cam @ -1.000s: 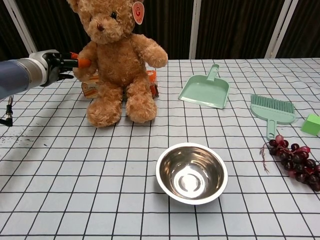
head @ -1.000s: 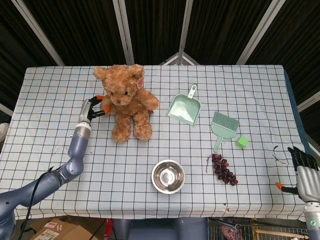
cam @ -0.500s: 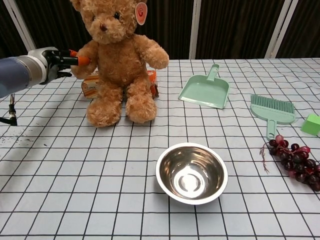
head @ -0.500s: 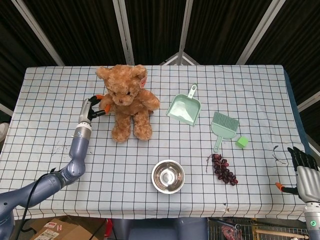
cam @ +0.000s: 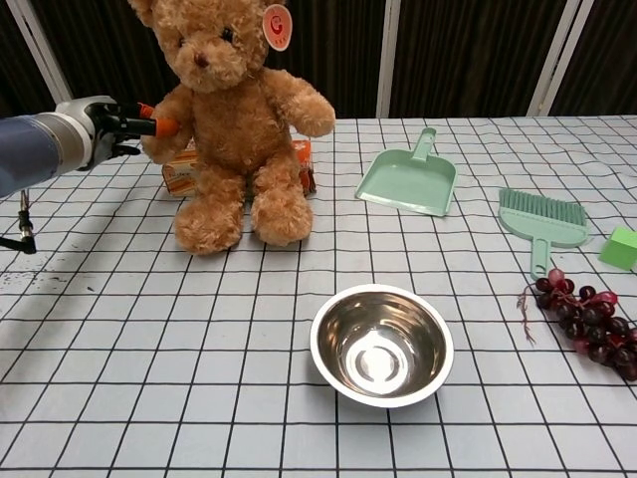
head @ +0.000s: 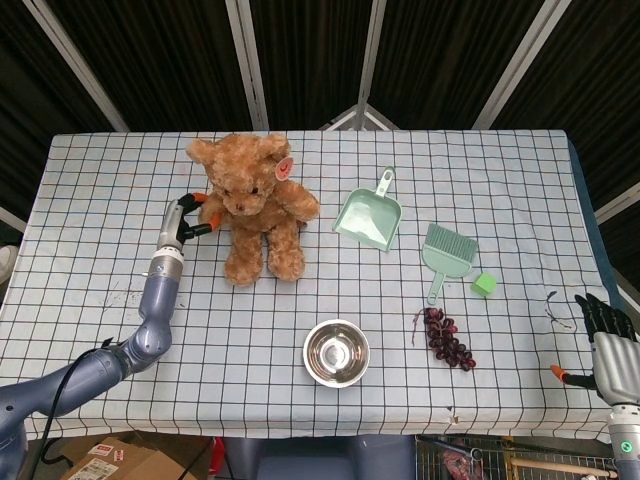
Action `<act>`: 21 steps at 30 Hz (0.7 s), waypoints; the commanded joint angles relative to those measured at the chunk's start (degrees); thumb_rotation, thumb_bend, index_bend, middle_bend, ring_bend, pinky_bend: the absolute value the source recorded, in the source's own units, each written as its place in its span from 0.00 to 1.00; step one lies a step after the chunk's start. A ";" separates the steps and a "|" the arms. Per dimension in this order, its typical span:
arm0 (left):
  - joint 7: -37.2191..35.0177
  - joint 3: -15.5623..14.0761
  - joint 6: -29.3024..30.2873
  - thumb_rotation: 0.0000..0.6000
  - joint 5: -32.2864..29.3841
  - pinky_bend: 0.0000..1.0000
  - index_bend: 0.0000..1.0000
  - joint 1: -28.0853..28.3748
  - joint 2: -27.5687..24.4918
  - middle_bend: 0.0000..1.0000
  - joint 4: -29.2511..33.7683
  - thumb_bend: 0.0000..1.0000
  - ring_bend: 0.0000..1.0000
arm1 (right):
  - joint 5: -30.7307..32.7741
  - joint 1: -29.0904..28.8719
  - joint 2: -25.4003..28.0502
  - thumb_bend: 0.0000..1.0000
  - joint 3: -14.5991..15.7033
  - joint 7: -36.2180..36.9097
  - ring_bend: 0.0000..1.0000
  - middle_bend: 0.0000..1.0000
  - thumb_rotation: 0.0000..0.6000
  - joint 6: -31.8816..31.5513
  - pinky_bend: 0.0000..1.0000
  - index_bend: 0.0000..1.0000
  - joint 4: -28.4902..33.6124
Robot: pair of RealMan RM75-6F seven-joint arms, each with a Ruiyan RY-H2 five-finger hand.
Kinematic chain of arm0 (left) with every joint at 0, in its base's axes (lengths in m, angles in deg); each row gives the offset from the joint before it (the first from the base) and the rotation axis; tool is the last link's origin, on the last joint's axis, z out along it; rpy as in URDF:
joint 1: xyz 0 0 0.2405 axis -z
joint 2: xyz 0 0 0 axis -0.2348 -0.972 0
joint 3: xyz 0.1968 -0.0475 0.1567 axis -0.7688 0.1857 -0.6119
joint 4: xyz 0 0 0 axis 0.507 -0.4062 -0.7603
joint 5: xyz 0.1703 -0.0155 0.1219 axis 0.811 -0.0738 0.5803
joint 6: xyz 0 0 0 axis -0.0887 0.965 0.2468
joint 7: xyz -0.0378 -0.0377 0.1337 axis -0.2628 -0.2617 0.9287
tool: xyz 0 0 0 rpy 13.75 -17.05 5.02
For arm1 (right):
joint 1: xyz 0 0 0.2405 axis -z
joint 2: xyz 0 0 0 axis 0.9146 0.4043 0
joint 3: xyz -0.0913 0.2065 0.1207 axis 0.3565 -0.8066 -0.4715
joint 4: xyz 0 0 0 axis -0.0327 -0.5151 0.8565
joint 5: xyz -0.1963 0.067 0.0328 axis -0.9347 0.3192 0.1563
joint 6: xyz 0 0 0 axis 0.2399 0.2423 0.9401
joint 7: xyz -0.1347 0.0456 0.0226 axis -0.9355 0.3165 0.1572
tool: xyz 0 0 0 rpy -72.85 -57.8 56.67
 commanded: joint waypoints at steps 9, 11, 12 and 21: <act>1.16 0.22 2.34 1.00 1.95 0.00 0.47 -0.48 -0.89 0.44 3.13 0.55 0.00 | -0.36 0.22 0.37 0.13 0.01 1.01 0.00 0.00 1.00 -0.26 0.00 0.00 -0.13; 1.64 -0.06 2.12 1.00 0.97 0.00 0.47 -0.64 -0.62 0.44 2.51 0.55 0.00 | -0.39 0.25 0.35 0.13 -0.01 1.04 0.00 0.00 1.00 -0.36 0.00 0.00 -0.12; 1.57 0.03 1.40 1.00 -0.01 0.00 0.47 -0.73 -0.49 0.44 2.01 0.55 0.00 | -0.47 0.27 0.36 0.13 0.00 1.06 0.00 0.00 1.00 -0.43 0.00 0.00 -0.06; 0.99 1.09 0.65 1.00 0.54 0.00 0.43 -0.55 -0.98 0.39 3.24 0.48 0.00 | -0.41 0.36 0.47 0.13 -0.04 1.28 0.00 0.00 1.00 -0.52 0.00 0.00 0.01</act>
